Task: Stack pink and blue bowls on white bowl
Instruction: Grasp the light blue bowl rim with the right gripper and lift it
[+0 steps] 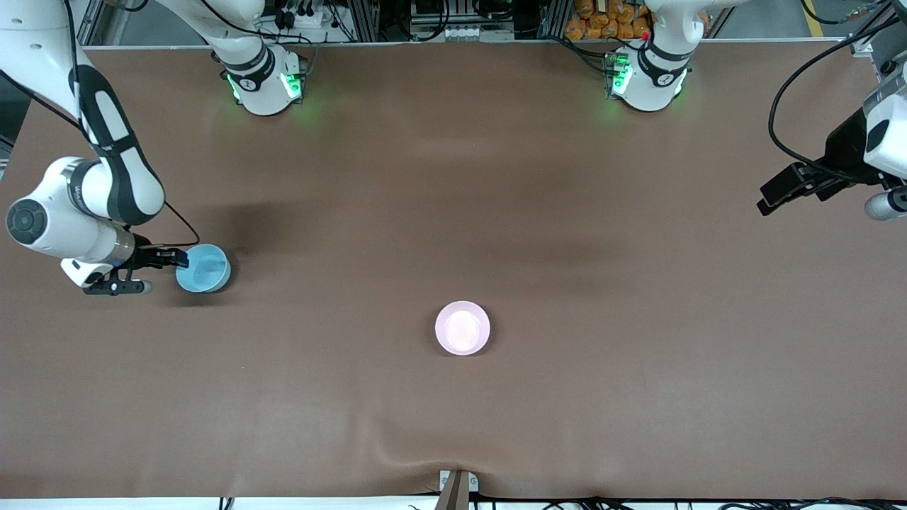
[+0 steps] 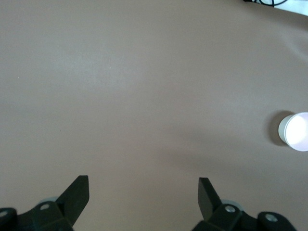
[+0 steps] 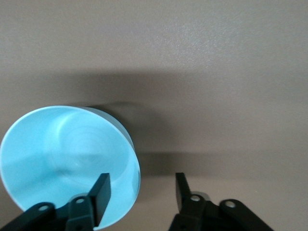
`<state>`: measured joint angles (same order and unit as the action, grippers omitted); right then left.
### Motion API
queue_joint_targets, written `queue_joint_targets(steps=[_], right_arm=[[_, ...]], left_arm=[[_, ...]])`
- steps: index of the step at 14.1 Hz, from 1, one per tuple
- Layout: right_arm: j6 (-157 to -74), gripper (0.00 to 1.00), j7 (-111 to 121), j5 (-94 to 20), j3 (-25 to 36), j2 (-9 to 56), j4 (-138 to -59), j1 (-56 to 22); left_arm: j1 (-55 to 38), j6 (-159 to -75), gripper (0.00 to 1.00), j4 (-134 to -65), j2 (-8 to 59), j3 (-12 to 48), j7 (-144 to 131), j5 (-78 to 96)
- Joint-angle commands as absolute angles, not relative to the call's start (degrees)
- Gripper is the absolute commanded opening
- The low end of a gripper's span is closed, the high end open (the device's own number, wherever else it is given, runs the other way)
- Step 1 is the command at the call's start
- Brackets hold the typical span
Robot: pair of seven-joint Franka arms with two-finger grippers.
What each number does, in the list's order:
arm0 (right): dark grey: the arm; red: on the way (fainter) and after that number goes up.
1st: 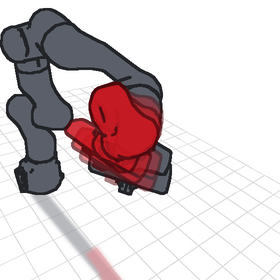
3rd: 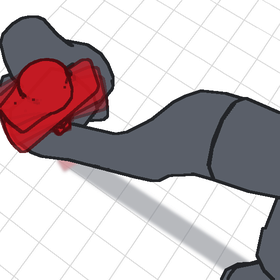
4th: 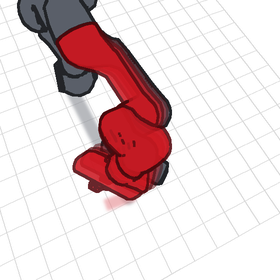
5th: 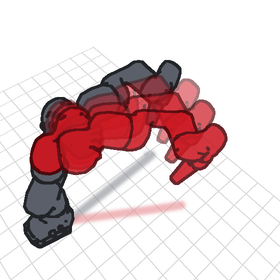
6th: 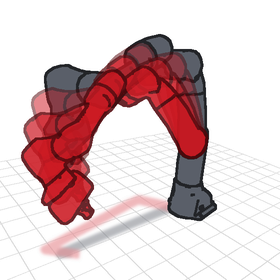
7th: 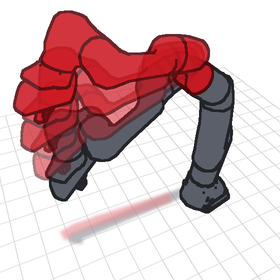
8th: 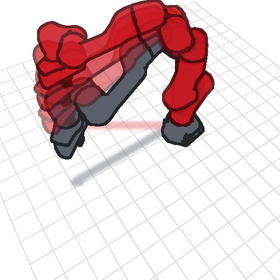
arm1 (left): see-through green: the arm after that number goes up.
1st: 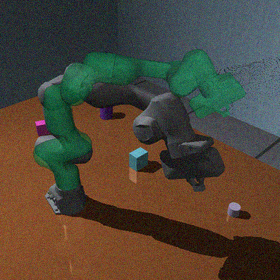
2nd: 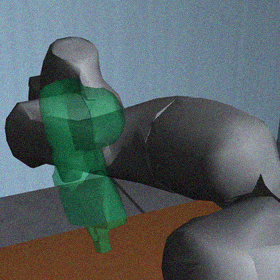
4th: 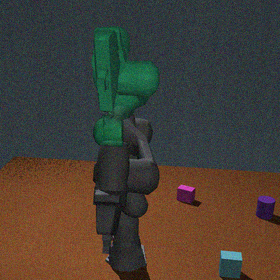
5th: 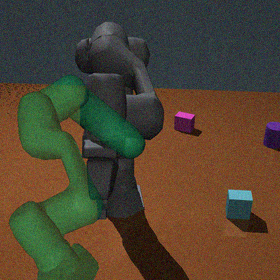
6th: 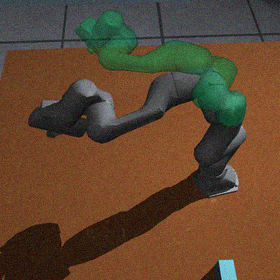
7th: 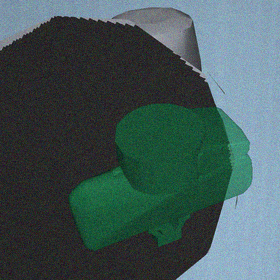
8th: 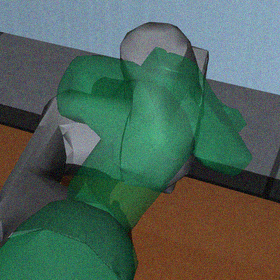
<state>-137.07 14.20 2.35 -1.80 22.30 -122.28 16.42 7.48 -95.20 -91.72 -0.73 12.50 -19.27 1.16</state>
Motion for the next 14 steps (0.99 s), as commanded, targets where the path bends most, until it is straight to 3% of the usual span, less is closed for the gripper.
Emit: queue_joint_targets(steps=[1, 4, 9, 14], right_arm=[[-140.2, 0.45, 15.7, 1.3, -2.6, 23.6, -123.0, 17.4], [-139.7, 0.0, 15.0, 1.3, -2.7, 23.6, -122.8, 17.5], [-139.1, 0.0, 13.0, 0.1, -2.9, 23.3, -122.1, 16.8], [-123.9, 0.0, 0.3, -6.0, -3.6, 23.0, -111.9, 10.8]], left_arm=[[8.0, -93.0, 1.0, -91.7, -1.8, 13.0, -17.3, 1.4], [8.0, -91.3, 1.0, -91.9, -2.2, 13.1, -17.0, 1.4], [8.0, -90.4, 1.0, -91.9, -2.8, 13.0, -17.0, 1.4], [8.0, -90.4, 1.0, -92.1, -3.2, 13.1, -17.1, 1.4]])
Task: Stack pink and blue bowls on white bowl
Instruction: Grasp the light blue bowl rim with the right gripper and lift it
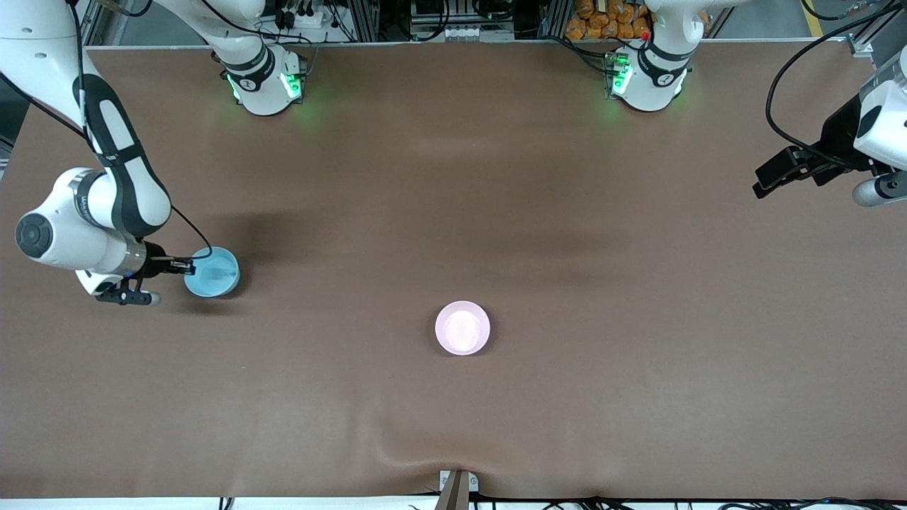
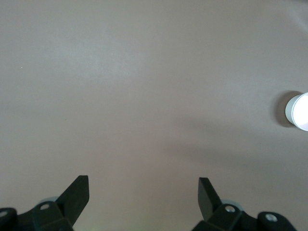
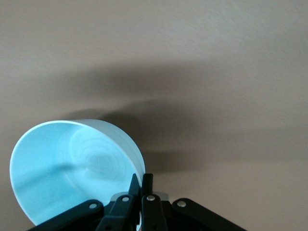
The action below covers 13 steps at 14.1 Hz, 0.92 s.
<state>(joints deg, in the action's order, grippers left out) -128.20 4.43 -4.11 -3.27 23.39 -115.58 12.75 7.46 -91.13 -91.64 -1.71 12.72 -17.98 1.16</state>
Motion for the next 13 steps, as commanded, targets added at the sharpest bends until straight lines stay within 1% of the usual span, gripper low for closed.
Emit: queue_joint_targets(steps=[1, 3, 7, 9, 11, 13], right_arm=[[-123.1, 0.0, -1.4, -8.2, -3.9, 23.0, -110.7, 9.7], [-122.4, 0.0, -9.0, -12.8, -4.6, 23.3, -108.4, 5.7], [-122.4, 0.0, -32.4, -13.4, -5.0, 24.0, -101.4, -5.4], [-122.5, 0.0, -41.2, -13.5, -5.0, 25.2, -98.5, -9.0], [-122.6, 0.0, -49.6, -13.6, -5.0, 28.2, -93.7, -14.3], [-122.5, 0.0, -61.1, -12.7, -4.8, 32.9, -86.9, -19.2]], left_arm=[[8.0, -90.4, 1.0, -91.9, -3.1, 13.1, -17.1, 1.3], [8.0, -90.4, 1.0, -92.0, -3.3, 13.1, -17.1, 1.4], [8.0, -90.3, 1.0, -92.1, -3.3, 13.1, -17.0, 1.4], [7.8, -90.2, 1.0, -92.3, -4.3, 13.2, -17.5, 1.4], [7.7, -90.2, 1.0, -92.1, -4.6, 13.2, -17.6, 1.4], [7.7, -90.2, 1.0, -92.2, -4.6, 13.3, -17.6, 1.4]])
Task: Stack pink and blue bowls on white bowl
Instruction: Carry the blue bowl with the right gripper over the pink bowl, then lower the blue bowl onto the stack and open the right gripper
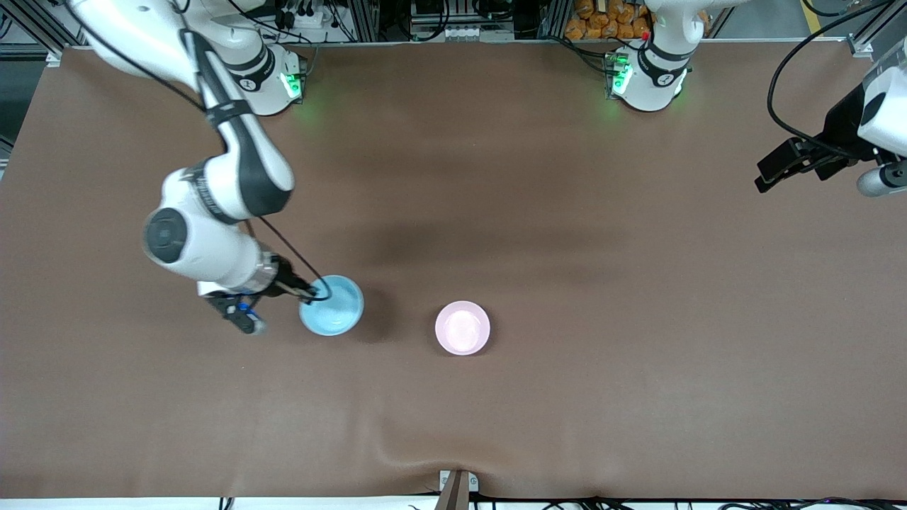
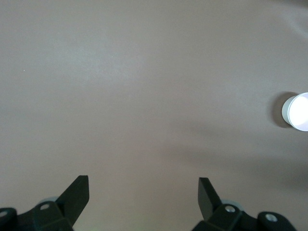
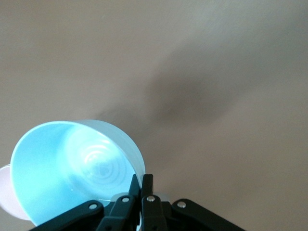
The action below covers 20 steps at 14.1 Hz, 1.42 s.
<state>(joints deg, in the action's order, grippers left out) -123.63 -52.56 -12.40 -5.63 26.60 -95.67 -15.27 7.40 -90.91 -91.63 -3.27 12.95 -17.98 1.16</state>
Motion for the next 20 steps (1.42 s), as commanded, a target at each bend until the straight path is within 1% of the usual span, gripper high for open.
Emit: queue_joint_targets(steps=[1, 3, 6, 7, 9, 10, 12, 20], right_arm=[[-122.5, 0.0, -64.7, -12.7, -4.8, 34.0, -84.9, -20.0], [-123.2, 0.0, -69.3, -12.8, -4.8, 35.4, -84.5, -23.0], [-125.9, 0.0, -80.6, -12.6, -4.5, 41.9, -77.5, -28.9], [-126.1, 0.0, -82.2, -12.6, -4.5, 43.1, -75.6, -29.4], [-126.7, 0.0, -83.8, -12.7, -4.6, 43.9, -74.6, -31.0], [-129.3, 0.0, -84.5, -12.6, -4.5, 44.9, -73.7, -31.9], [-132.4, 0.0, -85.3, -12.6, -4.4, 46.9, -72.5, -32.3], [-133.7, 0.0, -85.5, -10.5, -4.0, 51.0, -70.4, -33.2]], left_arm=[[7.7, -90.2, 1.0, -92.3, -4.6, 13.4, -17.8, 1.4], [7.7, -90.2, 1.0, -92.3, -4.6, 13.4, -17.8, 1.4], [7.6, -90.2, 1.0, -92.2, -4.5, 13.4, -17.8, 1.4], [7.6, -90.3, 1.0, -92.2, -4.5, 13.4, -17.8, 1.4], [7.6, -90.2, 1.0, -92.3, -4.6, 13.4, -17.8, 1.4], [7.6, -90.2, 1.0, -92.3, -4.6, 13.4, -17.8, 1.4], [7.6, -90.2, 1.0, -92.3, -4.6, 13.4, -17.8, 1.4], [7.6, -90.2, 1.0, -92.7, -4.6, 14.0, -18.1, 1.4]])
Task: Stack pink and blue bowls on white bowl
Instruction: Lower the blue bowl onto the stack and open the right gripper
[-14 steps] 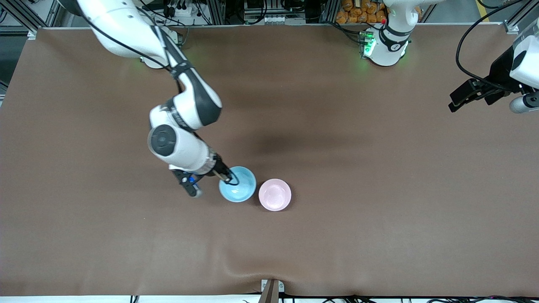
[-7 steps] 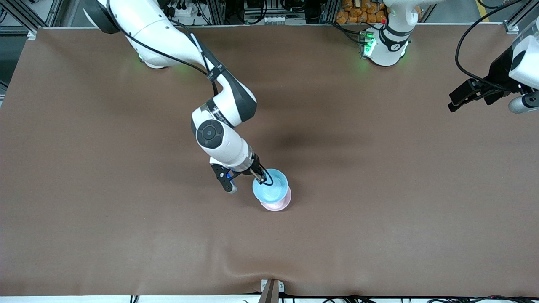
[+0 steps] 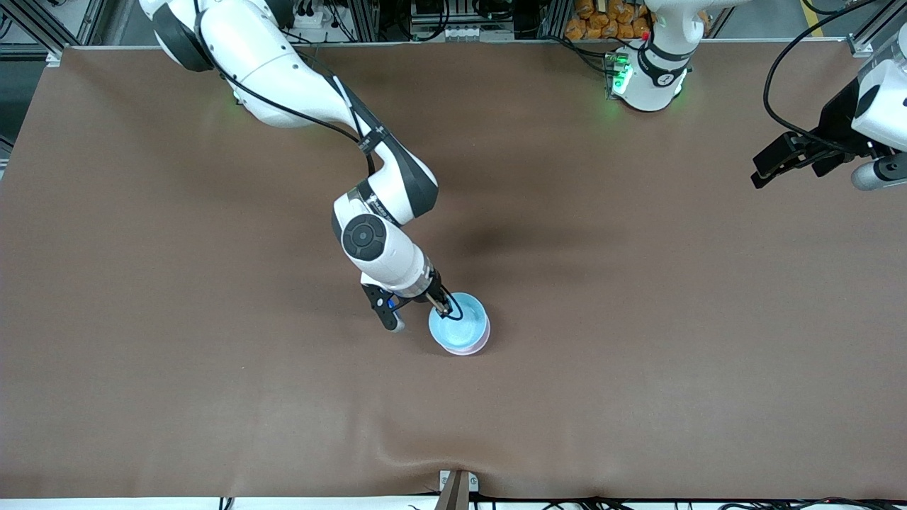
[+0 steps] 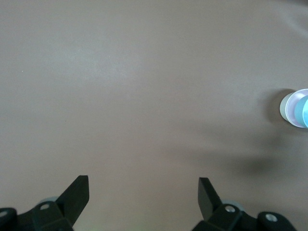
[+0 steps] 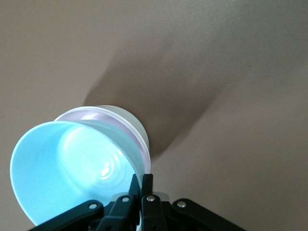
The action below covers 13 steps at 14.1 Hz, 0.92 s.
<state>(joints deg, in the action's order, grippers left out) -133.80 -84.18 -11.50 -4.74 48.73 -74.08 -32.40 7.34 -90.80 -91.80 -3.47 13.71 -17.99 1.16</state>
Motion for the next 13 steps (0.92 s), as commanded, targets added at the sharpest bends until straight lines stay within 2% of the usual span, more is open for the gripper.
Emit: queue_joint_targets(steps=[1, 4, 5, 8, 9, 11, 12, 13], right_arm=[[-133.8, 0.0, -85.5, -10.4, -4.0, 51.8, -69.7, -33.5], [-133.8, 0.0, -86.6, -10.0, -3.4, 52.4, -69.2, -33.7], [-133.7, 0.12, -86.5, -9.3, -3.4, 52.4, -69.2, -33.2], [-134.0, 0.17, -86.5, -7.7, -3.4, 53.3, -69.2, -33.2], [-134.0, 0.35, -86.4, -7.6, -3.4, 53.3, -69.2, -33.2], [-133.6, 0.47, -86.2, -7.6, -3.4, 53.1, -69.2, -32.9], [-133.3, 0.66, -86.1, -7.6, -3.5, 52.7, -69.1, -32.6], [-132.9, 1.0, -85.8, -7.5, -3.5, 51.9, -69.1, -32.2]], left_arm=[[7.6, -90.2, 1.0, -92.7, -4.6, 14.0, -18.1, 1.4], [7.6, -90.2, 1.0, -92.7, -4.6, 14.0, -18.1, 1.4], [7.6, -90.2, 1.0, -92.7, -4.6, 14.0, -18.1, 1.4], [7.6, -90.2, 1.0, -92.7, -4.8, 14.0, -18.1, 1.4], [7.6, -90.2, 1.0, -92.7, -4.9, 14.0, -18.1, 1.4], [7.6, -90.2, 1.0, -92.7, -4.8, 14.1, -18.1, 1.4], [7.5, -90.2, 1.0, -92.7, -4.8, 14.1, -18.1, 1.4], [7.5, -90.2, 1.0, -92.7, -4.8, 14.1, -18.1, 1.4]])
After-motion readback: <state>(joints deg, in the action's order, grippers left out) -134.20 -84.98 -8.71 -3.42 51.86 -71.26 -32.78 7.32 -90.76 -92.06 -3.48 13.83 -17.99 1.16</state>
